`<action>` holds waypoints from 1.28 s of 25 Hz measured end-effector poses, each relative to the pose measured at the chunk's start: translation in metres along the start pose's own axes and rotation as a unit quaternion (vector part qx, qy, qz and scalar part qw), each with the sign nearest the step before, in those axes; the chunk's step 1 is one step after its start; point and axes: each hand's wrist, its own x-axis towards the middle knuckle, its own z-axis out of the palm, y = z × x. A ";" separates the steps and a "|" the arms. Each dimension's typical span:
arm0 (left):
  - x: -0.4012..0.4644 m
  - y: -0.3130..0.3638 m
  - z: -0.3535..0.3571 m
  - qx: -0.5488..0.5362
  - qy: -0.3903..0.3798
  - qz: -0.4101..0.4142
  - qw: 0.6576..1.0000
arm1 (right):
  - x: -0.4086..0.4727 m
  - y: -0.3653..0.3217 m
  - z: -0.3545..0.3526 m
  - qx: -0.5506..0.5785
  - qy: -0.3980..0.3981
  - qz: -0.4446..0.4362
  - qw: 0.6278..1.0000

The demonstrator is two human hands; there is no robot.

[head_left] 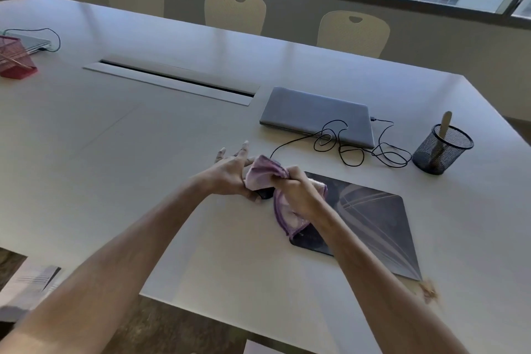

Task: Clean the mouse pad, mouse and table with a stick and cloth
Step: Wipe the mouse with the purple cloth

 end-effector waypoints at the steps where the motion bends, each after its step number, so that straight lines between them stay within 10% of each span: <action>1: 0.000 -0.001 0.001 0.000 0.004 -0.003 1.000 | 0.000 -0.002 -0.005 0.056 0.020 0.018 0.998; 6: 0.001 -0.005 -0.001 0.039 -0.003 0.012 0.999 | 0.003 -0.009 -0.038 0.167 0.197 0.000 0.966; 11: 0.016 -0.001 -0.016 0.003 0.025 0.034 0.999 | 0.006 -0.006 -0.041 0.050 0.235 -0.021 0.970; 21: 0.023 0.003 -0.008 0.041 -0.021 -0.053 0.998 | -0.005 0.021 0.012 -0.337 0.056 -0.116 0.933; 32: 0.028 0.007 -0.010 0.086 -0.033 -0.075 0.993 | -0.008 0.015 0.001 -0.320 -0.074 -0.313 0.891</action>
